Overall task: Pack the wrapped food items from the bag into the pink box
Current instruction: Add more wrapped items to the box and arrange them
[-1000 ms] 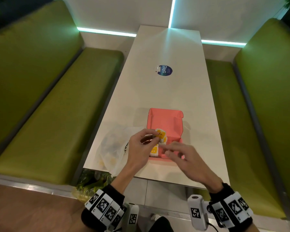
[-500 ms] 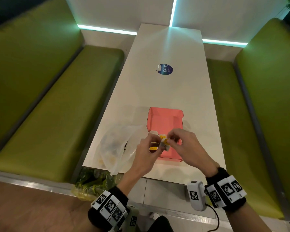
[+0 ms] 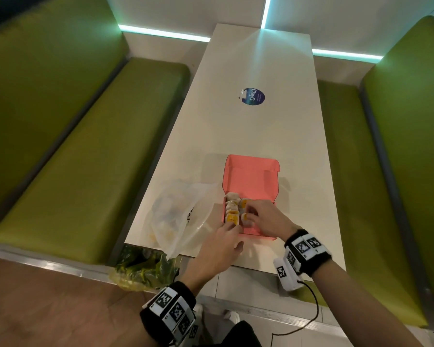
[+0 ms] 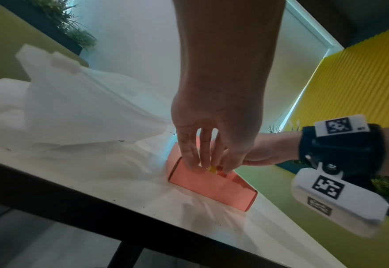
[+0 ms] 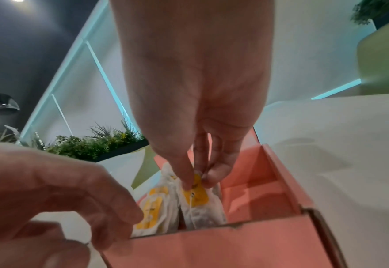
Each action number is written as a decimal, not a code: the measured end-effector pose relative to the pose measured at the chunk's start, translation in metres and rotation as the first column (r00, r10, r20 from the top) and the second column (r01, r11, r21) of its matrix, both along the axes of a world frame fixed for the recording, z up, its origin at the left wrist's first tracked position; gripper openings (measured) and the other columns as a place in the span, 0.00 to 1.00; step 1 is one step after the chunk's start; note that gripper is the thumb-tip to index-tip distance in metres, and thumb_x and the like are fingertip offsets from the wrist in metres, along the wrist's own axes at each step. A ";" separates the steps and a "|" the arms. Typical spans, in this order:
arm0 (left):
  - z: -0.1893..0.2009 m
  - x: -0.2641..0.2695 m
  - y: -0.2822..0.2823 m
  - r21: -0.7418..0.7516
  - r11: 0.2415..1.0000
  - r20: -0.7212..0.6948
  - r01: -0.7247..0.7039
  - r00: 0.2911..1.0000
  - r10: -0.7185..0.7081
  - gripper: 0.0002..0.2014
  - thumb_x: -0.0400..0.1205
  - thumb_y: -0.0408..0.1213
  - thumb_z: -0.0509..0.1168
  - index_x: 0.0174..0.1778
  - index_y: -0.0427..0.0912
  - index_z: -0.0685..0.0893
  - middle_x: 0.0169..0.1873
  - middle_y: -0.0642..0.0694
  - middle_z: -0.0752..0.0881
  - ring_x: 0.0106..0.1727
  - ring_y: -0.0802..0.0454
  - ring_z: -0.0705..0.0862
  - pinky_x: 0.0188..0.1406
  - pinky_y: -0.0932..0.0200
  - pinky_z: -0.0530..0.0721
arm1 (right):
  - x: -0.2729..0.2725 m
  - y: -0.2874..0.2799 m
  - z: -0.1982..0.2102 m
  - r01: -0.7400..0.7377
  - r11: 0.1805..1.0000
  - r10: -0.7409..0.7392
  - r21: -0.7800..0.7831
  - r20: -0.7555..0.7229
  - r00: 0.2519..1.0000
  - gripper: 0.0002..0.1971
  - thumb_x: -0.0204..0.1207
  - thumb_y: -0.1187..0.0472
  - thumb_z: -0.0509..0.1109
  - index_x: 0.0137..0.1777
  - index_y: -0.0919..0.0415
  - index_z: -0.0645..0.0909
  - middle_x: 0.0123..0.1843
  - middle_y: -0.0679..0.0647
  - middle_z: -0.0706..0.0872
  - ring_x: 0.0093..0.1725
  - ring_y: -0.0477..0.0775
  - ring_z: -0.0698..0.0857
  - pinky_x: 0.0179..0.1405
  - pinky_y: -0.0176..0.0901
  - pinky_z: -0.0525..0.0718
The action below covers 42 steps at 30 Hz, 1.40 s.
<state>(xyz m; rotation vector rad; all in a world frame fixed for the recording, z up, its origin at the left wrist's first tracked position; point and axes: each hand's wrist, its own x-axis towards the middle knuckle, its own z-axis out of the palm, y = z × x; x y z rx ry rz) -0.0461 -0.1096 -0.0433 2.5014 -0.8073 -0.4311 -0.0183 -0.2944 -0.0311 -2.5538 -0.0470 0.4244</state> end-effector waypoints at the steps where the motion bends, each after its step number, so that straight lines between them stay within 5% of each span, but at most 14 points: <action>1: -0.002 0.000 0.000 0.001 1.000 0.003 0.006 1.000 -0.006 0.13 0.84 0.42 0.63 0.62 0.42 0.81 0.62 0.46 0.79 0.61 0.43 0.79 0.52 0.45 0.82 | 0.004 0.000 -0.003 0.025 1.000 -0.025 0.017 0.009 1.000 0.05 0.78 0.66 0.68 0.42 0.56 0.79 0.41 0.50 0.83 0.40 0.52 0.79 0.41 0.42 0.74; 10: -0.011 0.002 -0.001 0.026 0.999 -0.003 0.023 1.000 -0.023 0.13 0.84 0.42 0.62 0.61 0.42 0.80 0.63 0.47 0.78 0.61 0.43 0.78 0.50 0.43 0.83 | 0.014 0.003 -0.015 0.142 0.989 -0.145 0.034 0.173 0.974 0.05 0.83 0.62 0.65 0.49 0.61 0.82 0.48 0.53 0.76 0.45 0.53 0.79 0.48 0.50 0.80; 16: -0.010 0.001 -0.002 0.028 0.999 0.028 0.046 0.999 -0.046 0.13 0.85 0.41 0.63 0.63 0.42 0.80 0.64 0.46 0.77 0.62 0.43 0.77 0.52 0.45 0.84 | 0.002 0.010 -0.018 0.157 0.988 -0.154 0.014 0.285 0.946 0.05 0.84 0.62 0.64 0.54 0.63 0.79 0.50 0.53 0.76 0.42 0.53 0.78 0.43 0.49 0.81; 24: -0.013 0.001 0.000 0.021 0.998 0.075 0.064 0.995 -0.066 0.10 0.85 0.41 0.63 0.59 0.43 0.81 0.61 0.46 0.78 0.59 0.44 0.79 0.49 0.46 0.85 | -0.022 0.013 -0.029 0.120 0.991 -0.104 -0.061 0.218 0.970 0.05 0.82 0.60 0.66 0.54 0.59 0.81 0.53 0.52 0.83 0.48 0.56 0.83 0.42 0.42 0.76; 30: -0.011 0.001 0.003 0.016 0.996 0.056 0.090 0.994 -0.090 0.11 0.85 0.40 0.64 0.61 0.42 0.81 0.62 0.46 0.77 0.61 0.44 0.77 0.53 0.46 0.84 | -0.017 0.019 -0.035 0.139 0.990 -0.134 -0.006 0.222 0.966 0.10 0.83 0.64 0.65 0.62 0.58 0.81 0.62 0.53 0.82 0.54 0.56 0.84 0.52 0.50 0.84; 35: -0.004 0.001 0.007 -0.002 0.995 0.038 0.104 0.994 -0.103 0.12 0.84 0.41 0.64 0.62 0.43 0.82 0.60 0.48 0.78 0.60 0.45 0.79 0.52 0.48 0.83 | -0.014 0.021 -0.039 0.127 0.992 -0.125 0.004 0.208 0.970 0.11 0.83 0.64 0.63 0.63 0.57 0.81 0.63 0.52 0.80 0.53 0.57 0.84 0.51 0.52 0.84; 39: 0.020 0.003 0.023 -0.132 0.990 0.128 -0.041 0.990 0.058 0.12 0.85 0.40 0.64 0.63 0.44 0.83 0.62 0.49 0.81 0.62 0.49 0.78 0.57 0.56 0.81 | -0.022 0.019 -0.034 0.128 0.991 -0.134 0.040 0.262 0.956 0.09 0.83 0.64 0.66 0.60 0.58 0.84 0.60 0.51 0.82 0.52 0.54 0.84 0.52 0.46 0.83; 42: 0.027 0.013 0.049 -0.205 0.926 0.196 -0.318 0.913 0.357 0.12 0.83 0.42 0.68 0.60 0.43 0.82 0.59 0.47 0.81 0.58 0.50 0.77 0.46 0.60 0.83 | -0.027 0.021 -0.019 0.197 0.976 -0.216 0.093 0.288 0.933 0.09 0.83 0.62 0.68 0.60 0.58 0.85 0.56 0.49 0.82 0.47 0.47 0.80 0.50 0.44 0.81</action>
